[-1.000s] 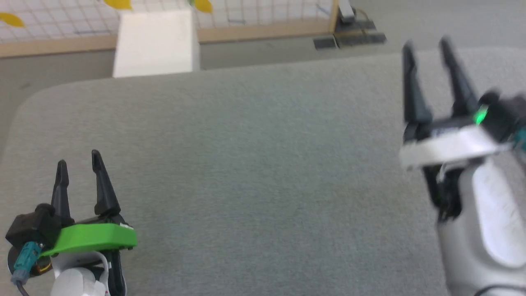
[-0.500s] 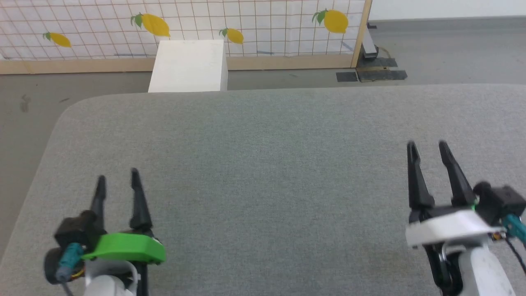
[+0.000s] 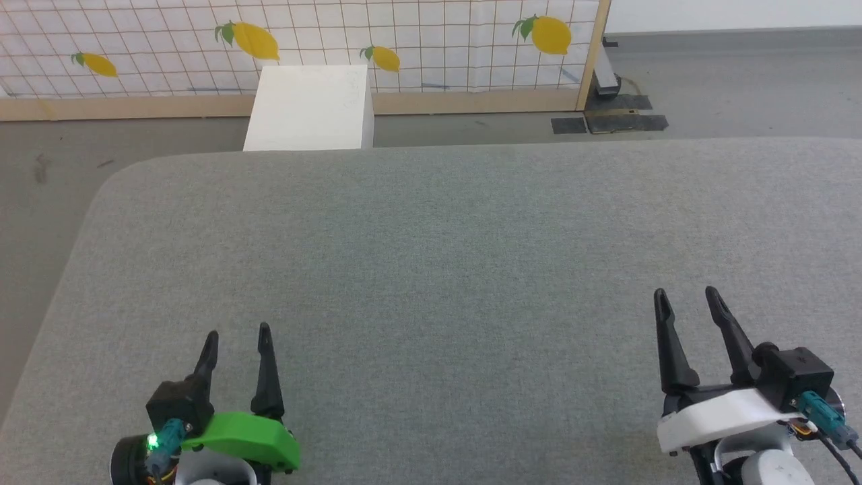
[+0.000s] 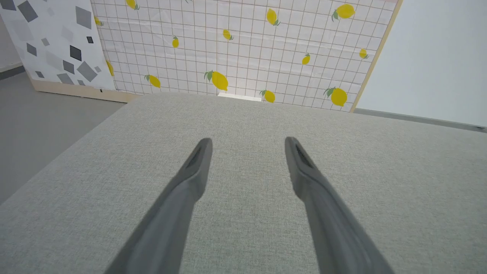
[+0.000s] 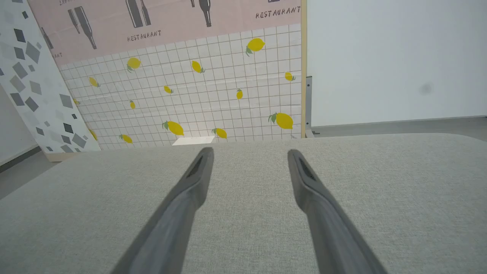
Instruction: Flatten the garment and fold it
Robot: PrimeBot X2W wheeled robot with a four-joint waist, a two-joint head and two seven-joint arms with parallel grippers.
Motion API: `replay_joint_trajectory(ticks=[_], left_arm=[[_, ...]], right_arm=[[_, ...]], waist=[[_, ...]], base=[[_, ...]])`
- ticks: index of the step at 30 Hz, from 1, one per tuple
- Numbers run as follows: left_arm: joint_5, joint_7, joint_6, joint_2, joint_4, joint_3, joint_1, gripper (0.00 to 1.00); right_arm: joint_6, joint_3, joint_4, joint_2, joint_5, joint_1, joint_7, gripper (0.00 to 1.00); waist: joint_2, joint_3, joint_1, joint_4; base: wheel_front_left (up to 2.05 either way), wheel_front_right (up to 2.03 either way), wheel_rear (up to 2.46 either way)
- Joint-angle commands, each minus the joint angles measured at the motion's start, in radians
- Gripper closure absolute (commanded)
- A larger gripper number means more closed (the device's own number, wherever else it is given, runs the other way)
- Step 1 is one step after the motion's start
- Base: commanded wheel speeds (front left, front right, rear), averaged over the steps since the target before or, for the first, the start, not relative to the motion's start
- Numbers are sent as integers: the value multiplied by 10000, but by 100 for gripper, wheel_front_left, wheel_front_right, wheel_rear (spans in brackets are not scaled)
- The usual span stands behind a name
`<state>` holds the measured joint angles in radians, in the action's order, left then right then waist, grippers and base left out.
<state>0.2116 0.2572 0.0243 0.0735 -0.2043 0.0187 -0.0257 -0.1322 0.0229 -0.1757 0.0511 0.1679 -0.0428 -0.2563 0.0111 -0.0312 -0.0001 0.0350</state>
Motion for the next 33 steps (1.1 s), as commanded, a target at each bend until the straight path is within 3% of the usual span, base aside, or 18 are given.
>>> replay_joint_trajectory(ticks=[1,15,16,33], left_arm=[[-100,43,68,-22,-70,31,130,0],[-108,44,2,-104,-203,74,28,0],[-39,-4,31,-67,-205,65,22,100],[-256,-277,2,-84,33,30,46,100]], right_arm=[[15,-45,-68,-8,-7,101,-54,0],[15,-81,-273,-8,224,45,-54,0],[0,-75,-249,0,180,3,6,100],[2,-93,-34,-1,-16,48,278,100]], waist=[[-111,-27,1,1],[-111,-152,1,12],[0,-151,1,10],[-12,-103,1,-29]], base=[[0,0,0],[0,0,0],[0,0,0],[0,0,0]])
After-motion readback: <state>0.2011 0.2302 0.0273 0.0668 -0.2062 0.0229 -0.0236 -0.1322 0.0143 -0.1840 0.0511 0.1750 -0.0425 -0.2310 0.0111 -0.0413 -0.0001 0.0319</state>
